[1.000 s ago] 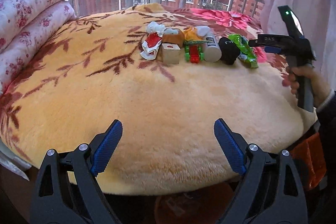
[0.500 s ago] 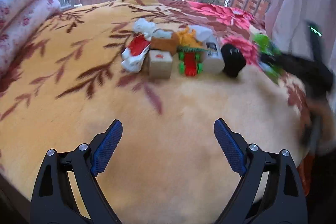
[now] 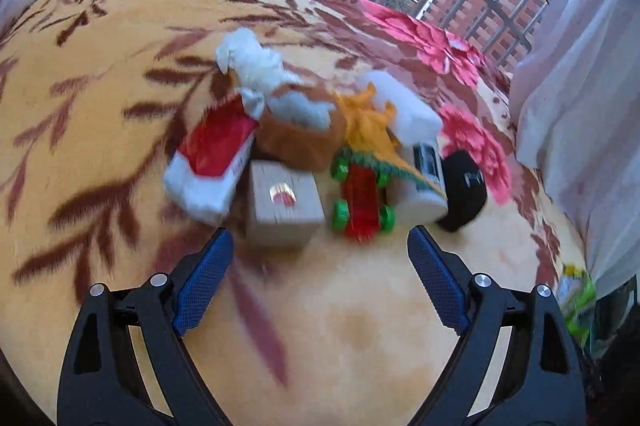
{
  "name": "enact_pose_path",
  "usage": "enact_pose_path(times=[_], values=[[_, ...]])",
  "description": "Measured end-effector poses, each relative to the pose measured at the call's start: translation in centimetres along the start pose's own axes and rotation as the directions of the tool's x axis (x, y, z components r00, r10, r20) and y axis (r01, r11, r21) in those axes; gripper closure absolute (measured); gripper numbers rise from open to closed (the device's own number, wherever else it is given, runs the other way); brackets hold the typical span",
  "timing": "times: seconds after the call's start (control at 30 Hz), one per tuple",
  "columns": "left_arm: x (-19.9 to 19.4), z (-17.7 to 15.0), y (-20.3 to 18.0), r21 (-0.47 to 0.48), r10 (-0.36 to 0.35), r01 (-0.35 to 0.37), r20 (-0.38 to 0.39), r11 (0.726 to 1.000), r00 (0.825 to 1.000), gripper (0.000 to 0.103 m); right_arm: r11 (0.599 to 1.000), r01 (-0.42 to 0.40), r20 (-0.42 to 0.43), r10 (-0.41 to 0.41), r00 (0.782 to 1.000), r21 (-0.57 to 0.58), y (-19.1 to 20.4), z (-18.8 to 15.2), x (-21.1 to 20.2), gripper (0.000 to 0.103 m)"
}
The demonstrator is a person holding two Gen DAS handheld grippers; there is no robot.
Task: Collect trash
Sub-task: 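Grasp the wooden block with the left tool while the right tool holds the snack bag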
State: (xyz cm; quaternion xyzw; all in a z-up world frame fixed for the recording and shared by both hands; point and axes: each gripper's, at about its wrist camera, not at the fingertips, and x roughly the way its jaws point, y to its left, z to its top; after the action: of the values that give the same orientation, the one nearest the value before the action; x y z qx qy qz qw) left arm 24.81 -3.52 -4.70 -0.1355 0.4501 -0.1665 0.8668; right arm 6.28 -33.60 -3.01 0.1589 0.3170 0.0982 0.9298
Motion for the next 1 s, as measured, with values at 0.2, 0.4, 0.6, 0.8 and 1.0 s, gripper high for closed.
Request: enact_pose_path(times=[0.2, 0.4, 0.6, 0.8, 1.0], values=[[1.8, 1.7, 0.2, 0.004, 0.015, -0.015, -0.034, 1.000, 0.999, 0.026, 1.000, -0.004, 0.011, 0.004, 1.000, -0.001, -0.1, -0.2, -0.2, 0.079], [3.0, 1.6, 0.8, 0.025, 0.092, -0.091, -0.062, 0.996, 0.994, 0.053, 1.000, -0.003, 0.011, 0.002, 1.000, 0.003, -0.1, -0.2, -0.2, 0.079], [2.2, 1.2, 1.0, 0.027, 0.095, -0.094, -0.023, 0.995, 0.995, 0.067, 1.000, 0.007, 0.010, -0.008, 1.000, 0.004, 0.0, -0.2, -0.3, 0.079], [-3.2, -1.3, -1.4, 0.129, 0.107, -0.116, 0.076, 0.985, 0.991, 0.068, 1.000, 0.008, 0.005, -0.008, 1.000, -0.021, 1.4, -0.7, -1.6, 0.079], [-11.4, -8.9, -4.1, 0.231, 0.147, -0.181, 0.160, 0.956, 0.976, 0.068, 0.999, 0.000, 0.005, 0.001, 1.000, -0.054, 4.2, -2.6, -4.0, 0.079]])
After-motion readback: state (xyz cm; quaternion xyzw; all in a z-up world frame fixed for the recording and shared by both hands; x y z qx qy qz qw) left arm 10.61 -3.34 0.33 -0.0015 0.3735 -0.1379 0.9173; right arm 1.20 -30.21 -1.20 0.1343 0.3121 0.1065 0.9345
